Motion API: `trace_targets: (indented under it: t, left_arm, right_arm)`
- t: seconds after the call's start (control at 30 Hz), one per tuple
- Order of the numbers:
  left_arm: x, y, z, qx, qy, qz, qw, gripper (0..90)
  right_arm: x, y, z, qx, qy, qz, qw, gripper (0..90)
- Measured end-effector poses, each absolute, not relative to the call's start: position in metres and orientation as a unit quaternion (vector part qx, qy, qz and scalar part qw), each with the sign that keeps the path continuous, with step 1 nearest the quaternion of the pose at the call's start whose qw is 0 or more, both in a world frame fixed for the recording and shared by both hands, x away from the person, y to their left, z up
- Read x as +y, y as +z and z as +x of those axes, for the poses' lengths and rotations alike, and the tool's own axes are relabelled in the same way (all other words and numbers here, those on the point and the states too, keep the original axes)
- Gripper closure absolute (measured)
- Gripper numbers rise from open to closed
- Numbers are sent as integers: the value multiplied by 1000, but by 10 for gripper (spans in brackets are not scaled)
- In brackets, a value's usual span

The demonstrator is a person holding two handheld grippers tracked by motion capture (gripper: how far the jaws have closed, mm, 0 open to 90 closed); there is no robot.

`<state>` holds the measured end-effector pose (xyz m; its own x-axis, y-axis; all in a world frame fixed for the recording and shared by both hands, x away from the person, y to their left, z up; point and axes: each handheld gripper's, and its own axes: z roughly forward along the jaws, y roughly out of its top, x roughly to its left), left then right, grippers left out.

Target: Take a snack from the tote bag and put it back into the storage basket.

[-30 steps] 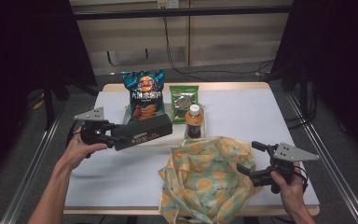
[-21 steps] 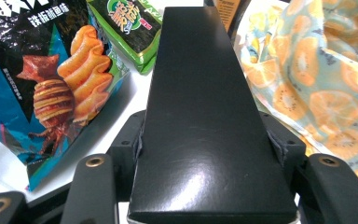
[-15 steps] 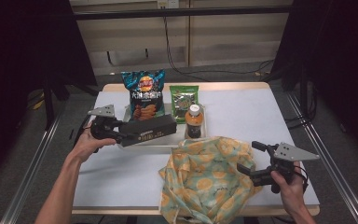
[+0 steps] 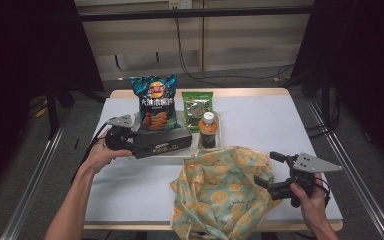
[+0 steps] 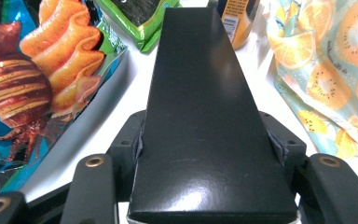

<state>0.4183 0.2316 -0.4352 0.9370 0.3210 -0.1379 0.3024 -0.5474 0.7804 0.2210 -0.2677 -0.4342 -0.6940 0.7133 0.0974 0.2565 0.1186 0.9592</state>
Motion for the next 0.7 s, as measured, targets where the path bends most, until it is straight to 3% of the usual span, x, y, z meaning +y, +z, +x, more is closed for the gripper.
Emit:
trace_targets:
  t: [0.7]
  left_arm:
    - [229, -440, 427, 216, 21, 875, 434, 365]
  right_arm:
    - [-267, -435, 221, 722, 572, 336, 197, 0]
